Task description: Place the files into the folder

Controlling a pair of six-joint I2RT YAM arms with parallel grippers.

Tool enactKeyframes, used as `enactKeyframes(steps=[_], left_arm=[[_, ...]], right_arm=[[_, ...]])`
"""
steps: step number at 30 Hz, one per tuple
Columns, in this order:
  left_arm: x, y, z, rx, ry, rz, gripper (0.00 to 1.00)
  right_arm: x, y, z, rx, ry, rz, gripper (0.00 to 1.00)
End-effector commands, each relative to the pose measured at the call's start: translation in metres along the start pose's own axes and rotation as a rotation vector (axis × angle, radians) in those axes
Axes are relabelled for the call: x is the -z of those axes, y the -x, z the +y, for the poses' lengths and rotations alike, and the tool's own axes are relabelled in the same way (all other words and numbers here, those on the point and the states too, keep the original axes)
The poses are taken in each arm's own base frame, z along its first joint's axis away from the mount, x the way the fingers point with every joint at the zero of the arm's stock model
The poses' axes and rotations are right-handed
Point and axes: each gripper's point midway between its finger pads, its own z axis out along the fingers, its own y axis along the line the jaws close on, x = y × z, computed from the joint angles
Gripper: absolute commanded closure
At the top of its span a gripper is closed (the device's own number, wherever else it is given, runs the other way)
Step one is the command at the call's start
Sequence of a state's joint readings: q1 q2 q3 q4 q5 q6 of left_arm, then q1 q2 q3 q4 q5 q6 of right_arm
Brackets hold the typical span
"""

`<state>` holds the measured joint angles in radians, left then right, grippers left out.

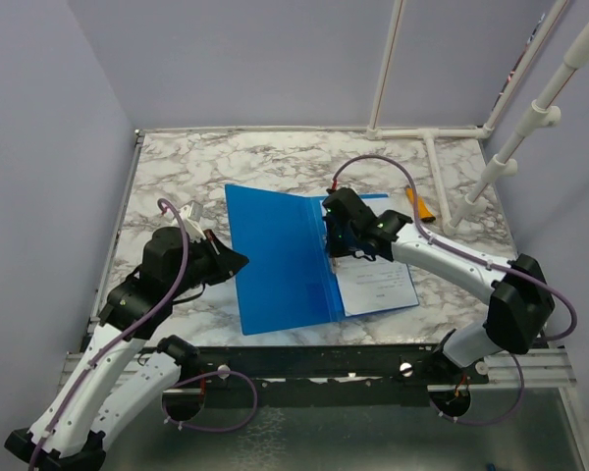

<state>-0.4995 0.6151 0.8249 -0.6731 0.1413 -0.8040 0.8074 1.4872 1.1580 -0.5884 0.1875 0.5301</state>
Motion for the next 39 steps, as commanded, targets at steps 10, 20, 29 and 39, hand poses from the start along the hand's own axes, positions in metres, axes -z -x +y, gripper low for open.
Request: enactKeyframes(steps=[10, 20, 29, 39], left_arm=[[0.012, 0.003, 0.030, -0.145, 0.187, 0.039, 1.00], [0.009, 0.008, 0.037, -0.239, 0.268, 0.118, 1.00], [0.001, 0.021, 0.027, -0.275, 0.278, 0.139, 1.00], [-0.012, 0.016, 0.014, -0.228, 0.199, 0.150, 0.94]], right_arm=[[-0.026, 0.008, 0.007, -0.023, -0.015, -0.013, 0.54], [-0.021, 0.006, -0.040, -0.003, -0.159, -0.032, 0.32], [-0.039, -0.034, -0.068, -0.065, -0.119, 0.064, 0.16], [-0.050, -0.078, -0.068, -0.192, -0.038, 0.130, 0.13]])
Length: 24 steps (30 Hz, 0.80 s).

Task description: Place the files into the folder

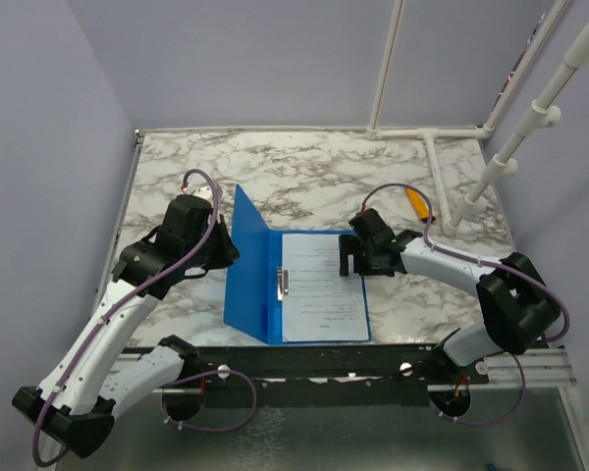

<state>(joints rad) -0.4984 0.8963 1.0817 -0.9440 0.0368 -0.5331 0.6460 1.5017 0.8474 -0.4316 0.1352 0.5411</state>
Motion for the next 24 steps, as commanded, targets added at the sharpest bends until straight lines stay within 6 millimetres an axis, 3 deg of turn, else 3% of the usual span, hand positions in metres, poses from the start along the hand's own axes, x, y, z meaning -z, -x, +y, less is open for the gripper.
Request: enactKeyframes(steps=[1, 8, 18, 24], left_arm=[[-0.002, 0.007, -0.016, 0.014, -0.081, -0.024, 0.89], [-0.002, 0.018, -0.046, 0.019, -0.246, -0.077, 0.68], [-0.004, 0.028, -0.092, 0.081, -0.527, -0.127, 0.38], [-0.011, 0.032, -0.104, 0.148, -0.633, -0.177, 0.22]], right_arm=[[-0.002, -0.009, 0.014, -0.077, 0.104, 0.003, 0.13], [-0.006, -0.029, 0.017, -0.122, 0.166, 0.040, 0.12], [-0.004, -0.044, 0.029, -0.164, 0.265, 0.067, 0.12], [-0.002, -0.049, 0.029, -0.188, 0.276, 0.070, 0.12]])
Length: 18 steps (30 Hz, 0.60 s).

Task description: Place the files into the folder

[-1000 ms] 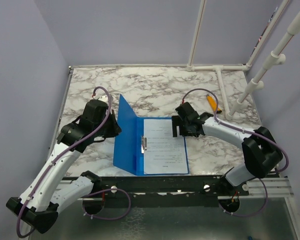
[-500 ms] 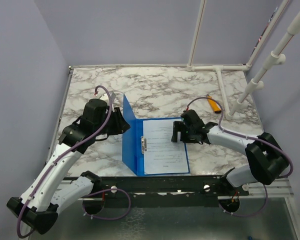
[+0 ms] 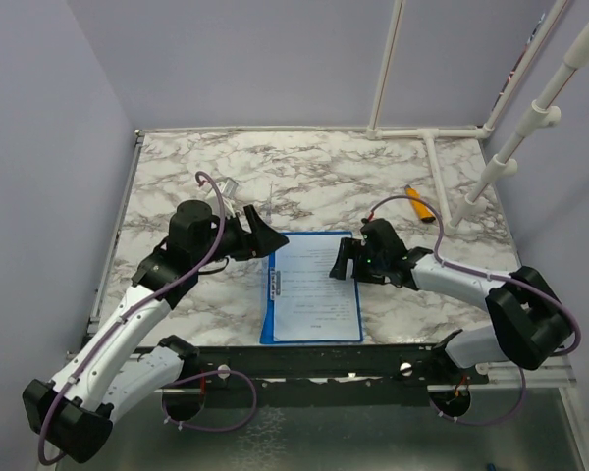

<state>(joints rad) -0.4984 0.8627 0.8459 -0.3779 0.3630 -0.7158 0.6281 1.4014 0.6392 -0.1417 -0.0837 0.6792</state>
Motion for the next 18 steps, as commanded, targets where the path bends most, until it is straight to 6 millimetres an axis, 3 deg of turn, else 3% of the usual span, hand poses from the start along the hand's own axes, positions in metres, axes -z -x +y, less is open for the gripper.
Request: enactKeyframes(steps=[1, 5, 9, 18], left_arm=[[-0.003, 0.014, -0.032, 0.042, -0.194, -0.094, 0.20], [-0.004, 0.016, -0.040, 0.092, -0.304, -0.172, 0.15], [-0.011, 0.010, -0.035, 0.145, -0.345, -0.213, 0.13], [-0.056, -0.039, -0.002, 0.206, -0.243, -0.152, 0.13]], right_arm=[[0.000, -0.031, -0.011, -0.050, -0.008, 0.093, 0.12], [0.001, -0.034, -0.014, -0.076, -0.015, 0.085, 0.12], [0.005, -0.034, -0.020, -0.106, -0.039, 0.057, 0.12], [0.021, -0.038, -0.036, -0.186, -0.082, -0.017, 0.12]])
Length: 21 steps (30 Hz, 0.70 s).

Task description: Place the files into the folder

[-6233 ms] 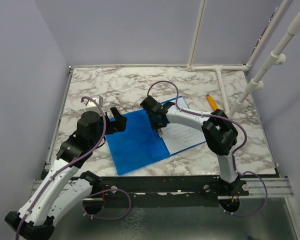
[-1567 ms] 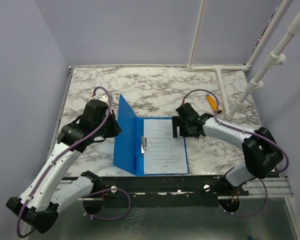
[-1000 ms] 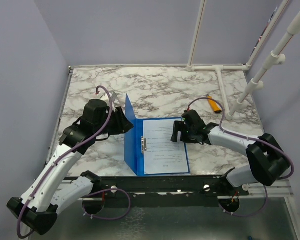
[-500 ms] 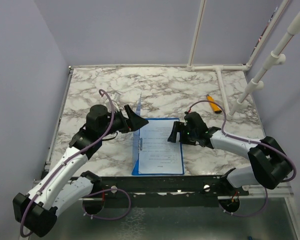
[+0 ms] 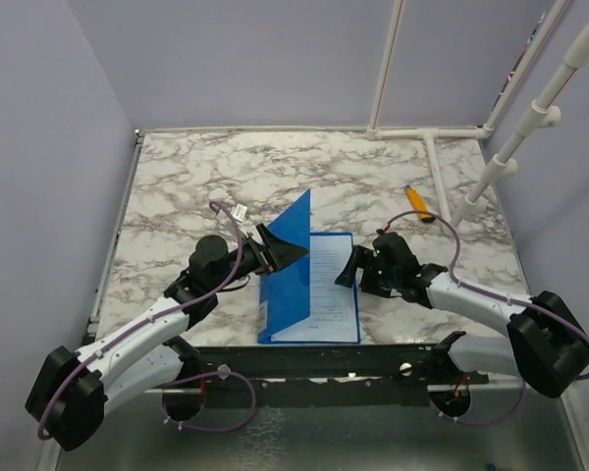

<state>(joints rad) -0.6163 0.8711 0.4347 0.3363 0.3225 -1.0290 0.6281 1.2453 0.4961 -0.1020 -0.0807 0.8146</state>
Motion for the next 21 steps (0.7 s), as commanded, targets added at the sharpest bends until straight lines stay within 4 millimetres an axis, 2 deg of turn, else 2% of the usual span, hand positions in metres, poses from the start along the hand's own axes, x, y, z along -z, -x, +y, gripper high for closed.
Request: enactKeyframes(steps=[1, 6, 9, 16, 21], left_arm=[[-0.017, -0.010, 0.014, 0.014, 0.026, -0.034, 0.13], [-0.029, -0.033, 0.049, 0.011, 0.140, 0.002, 0.13], [-0.035, -0.044, 0.069, 0.007, 0.204, 0.015, 0.13], [-0.051, -0.081, 0.117, -0.011, 0.359, 0.106, 0.13], [-0.064, -0.105, 0.139, -0.039, 0.422, 0.184, 0.14]], right_arm=[[0.010, -0.017, -0.032, -0.058, -0.119, 0.009, 0.12], [0.034, -0.005, -0.057, -0.092, -0.242, -0.099, 0.12], [0.052, 0.004, -0.064, -0.119, -0.273, -0.172, 0.13], [0.092, 0.028, -0.057, -0.142, -0.256, -0.308, 0.13], [0.107, 0.039, -0.044, -0.113, -0.207, -0.343, 0.13]])
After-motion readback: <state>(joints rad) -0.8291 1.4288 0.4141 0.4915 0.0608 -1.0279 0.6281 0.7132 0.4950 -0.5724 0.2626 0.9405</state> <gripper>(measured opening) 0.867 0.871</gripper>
